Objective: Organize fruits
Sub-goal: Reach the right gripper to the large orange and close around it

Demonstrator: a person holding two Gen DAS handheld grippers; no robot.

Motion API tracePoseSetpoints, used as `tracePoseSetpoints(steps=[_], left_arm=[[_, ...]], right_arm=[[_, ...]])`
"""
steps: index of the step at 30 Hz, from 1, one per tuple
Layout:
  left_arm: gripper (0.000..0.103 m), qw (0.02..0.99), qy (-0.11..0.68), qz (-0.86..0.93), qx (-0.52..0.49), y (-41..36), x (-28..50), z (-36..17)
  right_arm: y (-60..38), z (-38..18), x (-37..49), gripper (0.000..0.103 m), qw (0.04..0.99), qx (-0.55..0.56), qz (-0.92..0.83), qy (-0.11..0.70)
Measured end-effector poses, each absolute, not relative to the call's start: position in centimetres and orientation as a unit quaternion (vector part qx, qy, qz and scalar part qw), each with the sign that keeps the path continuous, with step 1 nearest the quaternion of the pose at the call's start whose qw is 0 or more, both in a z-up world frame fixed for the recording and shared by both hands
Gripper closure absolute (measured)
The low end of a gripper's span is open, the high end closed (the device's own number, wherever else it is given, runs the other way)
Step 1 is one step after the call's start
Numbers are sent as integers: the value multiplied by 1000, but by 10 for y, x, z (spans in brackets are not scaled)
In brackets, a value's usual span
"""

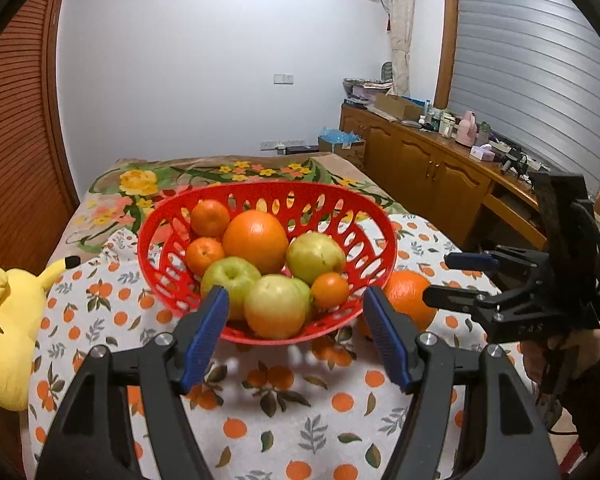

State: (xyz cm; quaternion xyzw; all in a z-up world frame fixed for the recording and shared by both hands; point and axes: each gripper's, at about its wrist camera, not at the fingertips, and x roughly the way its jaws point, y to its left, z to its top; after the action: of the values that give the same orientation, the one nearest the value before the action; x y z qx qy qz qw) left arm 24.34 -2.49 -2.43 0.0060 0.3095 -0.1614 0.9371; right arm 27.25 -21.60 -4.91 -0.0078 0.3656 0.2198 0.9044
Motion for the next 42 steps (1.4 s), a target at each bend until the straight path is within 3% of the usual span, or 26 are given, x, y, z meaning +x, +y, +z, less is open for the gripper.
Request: tracePoseSetpoints(steps=[31,42], left_arm=[[34,926,347,-151,1,-11,234,-63],[34,917,363,-165,-7,-31,226,-72]], right_arm=[[-190,-100,312,13,866,-1,240,438],[-210,-89,292,14,883,21,219,415]])
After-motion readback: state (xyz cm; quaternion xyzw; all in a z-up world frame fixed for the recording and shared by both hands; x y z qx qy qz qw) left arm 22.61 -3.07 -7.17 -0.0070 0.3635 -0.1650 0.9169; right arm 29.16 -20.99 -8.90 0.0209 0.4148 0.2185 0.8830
